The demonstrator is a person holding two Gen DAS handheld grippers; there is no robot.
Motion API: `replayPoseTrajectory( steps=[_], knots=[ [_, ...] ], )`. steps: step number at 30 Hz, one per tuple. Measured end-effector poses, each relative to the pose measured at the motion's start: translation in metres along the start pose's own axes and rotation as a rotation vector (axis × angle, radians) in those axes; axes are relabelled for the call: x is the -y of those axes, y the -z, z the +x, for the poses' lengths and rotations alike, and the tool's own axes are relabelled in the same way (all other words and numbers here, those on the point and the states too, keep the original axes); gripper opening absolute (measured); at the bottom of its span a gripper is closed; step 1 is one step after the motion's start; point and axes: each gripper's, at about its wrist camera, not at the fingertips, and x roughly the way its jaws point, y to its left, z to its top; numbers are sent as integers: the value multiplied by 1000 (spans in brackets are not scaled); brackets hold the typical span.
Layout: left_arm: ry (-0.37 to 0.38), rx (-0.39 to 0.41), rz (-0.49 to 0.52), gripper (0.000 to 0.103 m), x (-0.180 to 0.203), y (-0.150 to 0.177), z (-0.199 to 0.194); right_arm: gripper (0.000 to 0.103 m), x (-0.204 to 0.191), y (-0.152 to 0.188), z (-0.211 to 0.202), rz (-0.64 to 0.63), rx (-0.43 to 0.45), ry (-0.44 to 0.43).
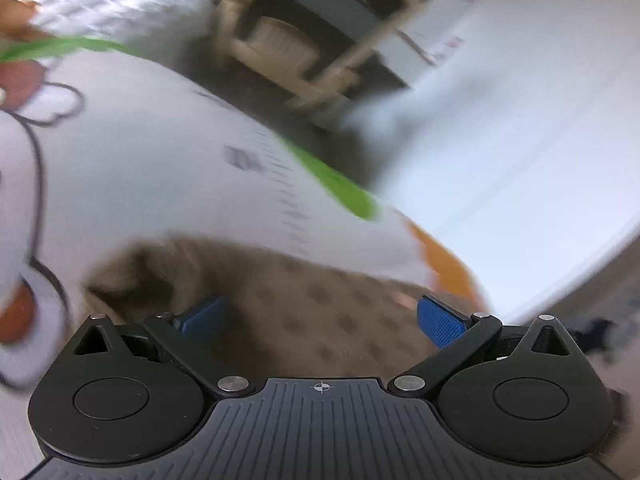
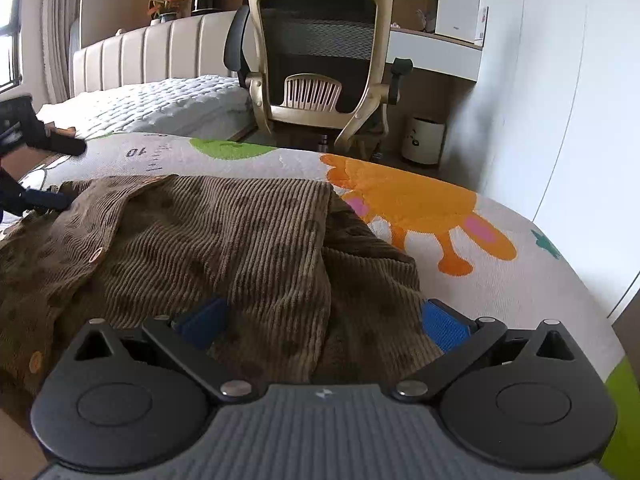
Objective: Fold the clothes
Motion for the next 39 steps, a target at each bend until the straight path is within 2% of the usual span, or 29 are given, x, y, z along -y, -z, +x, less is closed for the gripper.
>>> replayPoseTrajectory(
  steps=[3, 5, 7, 11, 13, 14, 16, 17, 20, 22, 24, 25, 26, 27, 28, 30, 32, 36, 37, 39],
  knots=[
    [-38, 59, -2, 103, -11, -3, -4, 103, 2, 0, 2, 14, -1, -10],
    [-142, 85, 99, 103, -4, 0, -27, 103, 5, 0, 3, 33, -6, -21],
    [-184, 60, 168, 103, -3, 9, -46, 103, 4, 1, 3, 35, -4, -18],
    [-272, -42, 261, 103, -10, 36, -73, 103, -8, -1, -15, -13, 58, 12],
    [-299, -54, 287, 103, -12, 48, -81, 103, -14, -2, -24, -27, 41, -57],
    [-302, -55, 287, 103, -14, 54, -85, 103, -17, -2, -29, -34, 33, -92],
    [-279, -57, 254, 103, -22, 61, -95, 103, -23, 3, -19, -71, -67, -95],
    [-269, -56, 237, 102, -26, 63, -97, 103, -22, 7, -18, -65, -75, -95],
    [-240, -50, 193, 98, -38, 69, -101, 103, -19, 7, -27, -46, -85, -69],
    [-228, -32, 185, 95, -39, 72, -103, 103, -27, 1, -46, -73, -12, -94],
    [-203, -16, 149, 77, -41, 71, -101, 103, -38, -4, -62, -99, 39, -147],
    [-205, -14, 131, 71, -40, 70, -99, 103, -45, -7, -68, -111, 52, -188],
    [-202, -17, 109, 58, -39, 69, -95, 103, -54, -7, -71, -121, 50, -234],
    [-189, -32, 79, 30, -38, 66, -90, 103, -64, -6, -73, -131, 46, -281],
    [-181, -43, 52, 22, -36, 64, -85, 103, -76, -4, -74, -144, 40, -332],
    [-183, -47, 26, 16, -26, 60, -81, 102, -98, -1, -77, -189, 55, -380],
    [-161, -48, 59, 15, -11, 55, -81, 102, -124, 1, -80, -259, 76, -420],
    [-111, -75, 58, 15, 5, 45, -76, 102, -173, 1, -79, -387, 97, -501],
    [-107, -82, 52, 15, 6, 43, -74, 102, -184, 1, -76, -421, 101, -499],
    [-102, -97, 42, 16, 9, 39, -68, 90, -200, 1, -67, -473, 112, -450]
  ],
)
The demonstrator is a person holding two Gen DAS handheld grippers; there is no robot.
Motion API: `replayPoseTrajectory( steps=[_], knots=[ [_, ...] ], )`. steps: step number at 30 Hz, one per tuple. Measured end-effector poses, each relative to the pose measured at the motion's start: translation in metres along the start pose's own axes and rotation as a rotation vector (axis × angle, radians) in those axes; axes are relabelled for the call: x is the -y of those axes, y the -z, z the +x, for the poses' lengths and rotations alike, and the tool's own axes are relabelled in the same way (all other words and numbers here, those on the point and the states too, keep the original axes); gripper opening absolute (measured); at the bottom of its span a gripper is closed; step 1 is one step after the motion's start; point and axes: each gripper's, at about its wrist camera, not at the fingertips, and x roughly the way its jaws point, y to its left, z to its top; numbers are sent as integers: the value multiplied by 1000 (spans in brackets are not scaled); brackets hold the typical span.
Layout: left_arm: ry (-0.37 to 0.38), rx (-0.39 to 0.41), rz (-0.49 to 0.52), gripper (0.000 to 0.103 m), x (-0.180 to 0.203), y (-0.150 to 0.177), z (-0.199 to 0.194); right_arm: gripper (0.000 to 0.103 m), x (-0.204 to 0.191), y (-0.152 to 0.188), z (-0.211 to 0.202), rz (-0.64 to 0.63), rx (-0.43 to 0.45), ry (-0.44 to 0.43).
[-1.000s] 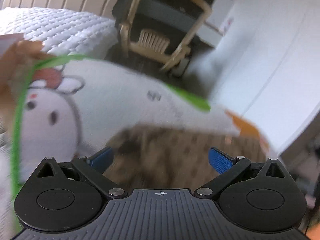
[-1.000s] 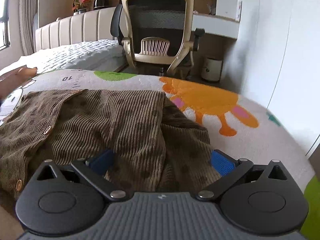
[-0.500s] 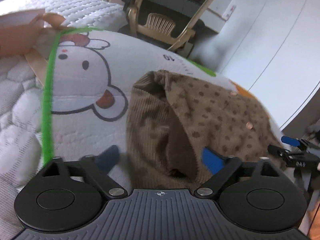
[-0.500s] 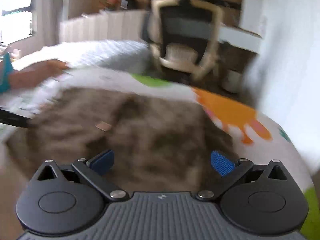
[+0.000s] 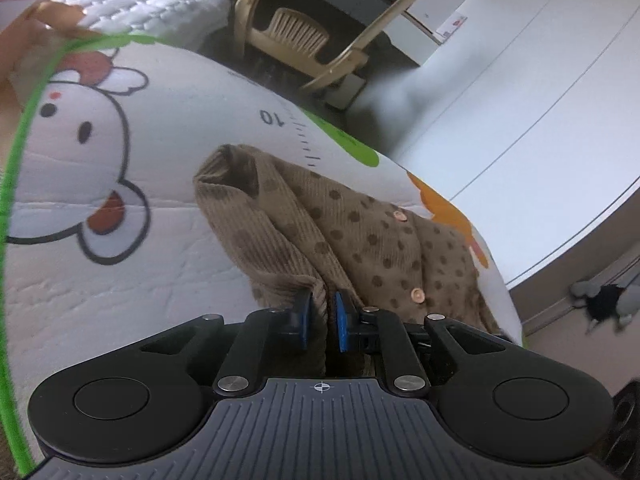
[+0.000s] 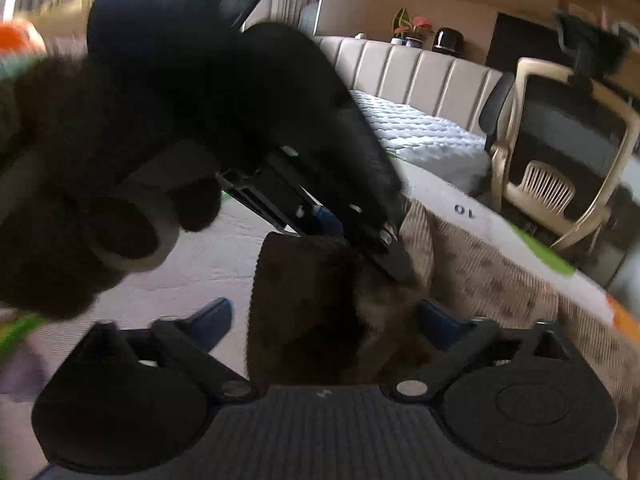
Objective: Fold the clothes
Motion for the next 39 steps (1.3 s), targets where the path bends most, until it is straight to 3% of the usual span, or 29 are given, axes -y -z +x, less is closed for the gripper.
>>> replayPoseTrajectory(
  steps=[1, 3, 7, 9, 11, 13, 16, 19, 22, 24, 25, 26, 27, 28, 30, 35, 39],
  knots=[
    [-5, -5, 2, 16, 1, -1, 3, 85, 5, 1, 3, 32, -11, -2],
    [-20, -13, 10, 20, 2, -2, 8, 61, 16, 3, 10, 100, -33, -9],
    [-76, -9, 65, 47, 8, -3, 6, 60, 36, 8, 16, 219, -68, -27],
    [-101, 16, 76, 78, 6, -7, 0, 60, 41, 10, 11, 249, -70, -43],
    [-142, 57, 26, 93, -6, -14, -8, 60, 39, 11, 9, 250, -66, -38],
    [-175, 75, -54, 93, -25, -22, -10, 60, 34, 11, 7, 240, -61, -28],
    [-139, 15, -172, 94, -49, -30, 4, 60, 28, 11, 5, 240, -54, -23],
    [-106, -7, -209, 98, -53, -34, 17, 60, 28, 9, 8, 247, -49, -25],
    [-51, -12, -235, 98, -52, -38, 30, 59, 27, 10, 7, 245, -42, -20],
    [-18, -17, -237, 94, -46, -39, 43, 52, 27, 11, 7, 246, -34, -16],
    [-9, -24, -230, 86, -41, -39, 48, 49, 26, 11, 5, 247, -30, -15],
    [-18, -40, -204, 51, -33, -38, 51, 42, 27, 12, 3, 252, -23, -22],
    [-27, -51, -177, 46, -24, -38, 52, 34, 30, 12, -3, 263, -6, -34],
    [-37, -47, -150, 46, -15, -38, 48, 33, 34, 12, -8, 275, 10, -45],
    [-42, -41, -109, 35, 3, -40, 40, 31, 44, 12, -21, 296, 51, -58],
    [-3, -16, -2, 33, 73, -50, 24, 30, 80, 24, -77, 366, 166, 16],
    [89, -50, 96, 34, 141, -53, 54, 30, 124, 53, -114, 459, 193, 134]
  ],
)
